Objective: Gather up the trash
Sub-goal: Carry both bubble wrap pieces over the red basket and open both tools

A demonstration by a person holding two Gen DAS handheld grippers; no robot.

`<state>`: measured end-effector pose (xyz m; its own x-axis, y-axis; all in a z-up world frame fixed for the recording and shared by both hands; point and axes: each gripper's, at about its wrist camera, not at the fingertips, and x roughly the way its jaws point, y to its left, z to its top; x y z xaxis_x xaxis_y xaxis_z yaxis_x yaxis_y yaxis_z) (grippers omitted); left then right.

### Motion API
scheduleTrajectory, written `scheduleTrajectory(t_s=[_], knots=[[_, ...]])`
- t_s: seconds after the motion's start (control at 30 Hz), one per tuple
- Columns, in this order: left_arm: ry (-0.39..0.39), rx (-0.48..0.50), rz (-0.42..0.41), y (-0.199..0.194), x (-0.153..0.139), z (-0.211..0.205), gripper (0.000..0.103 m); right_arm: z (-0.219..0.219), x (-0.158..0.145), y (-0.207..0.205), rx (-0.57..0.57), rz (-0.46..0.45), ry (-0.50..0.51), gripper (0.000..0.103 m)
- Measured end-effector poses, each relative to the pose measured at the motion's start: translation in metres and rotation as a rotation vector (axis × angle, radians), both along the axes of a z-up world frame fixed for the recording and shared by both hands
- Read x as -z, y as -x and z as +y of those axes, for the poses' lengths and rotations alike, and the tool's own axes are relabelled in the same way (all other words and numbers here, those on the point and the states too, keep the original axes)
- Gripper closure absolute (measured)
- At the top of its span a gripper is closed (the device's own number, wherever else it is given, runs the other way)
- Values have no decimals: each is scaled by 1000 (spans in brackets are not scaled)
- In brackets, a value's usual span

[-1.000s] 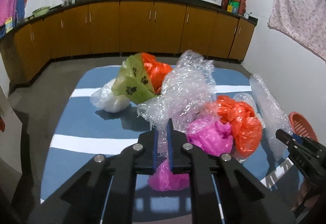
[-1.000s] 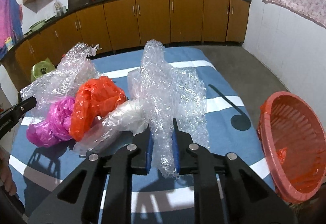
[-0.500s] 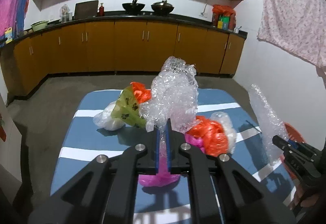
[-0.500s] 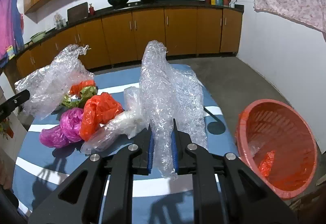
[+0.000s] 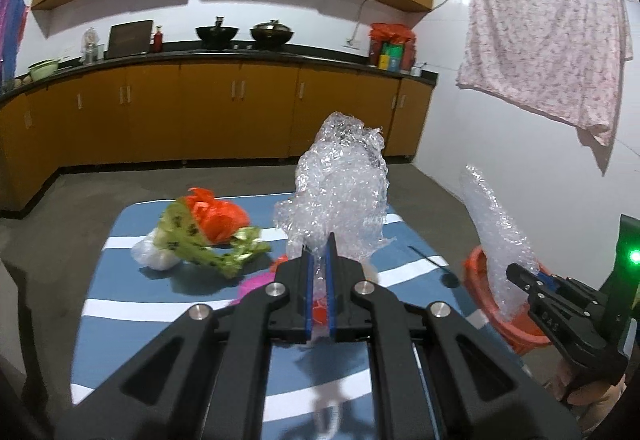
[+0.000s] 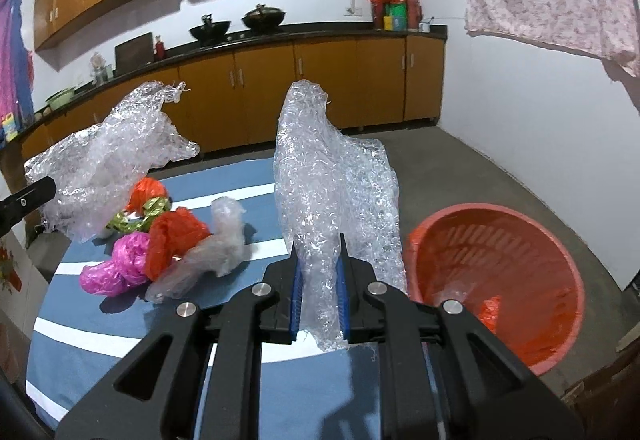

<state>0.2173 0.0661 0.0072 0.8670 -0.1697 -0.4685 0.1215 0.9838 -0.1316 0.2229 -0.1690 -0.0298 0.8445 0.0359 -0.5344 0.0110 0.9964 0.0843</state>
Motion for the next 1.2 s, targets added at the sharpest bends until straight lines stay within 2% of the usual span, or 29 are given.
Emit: scheduleTrajectory(t_s=[0.53, 1.2], knots=[[28, 156, 14, 1, 6, -79, 96, -55, -5, 31, 126, -32, 41, 88], [43, 359, 74, -19, 37, -195, 96, -129, 7, 38, 280, -9, 5, 88]])
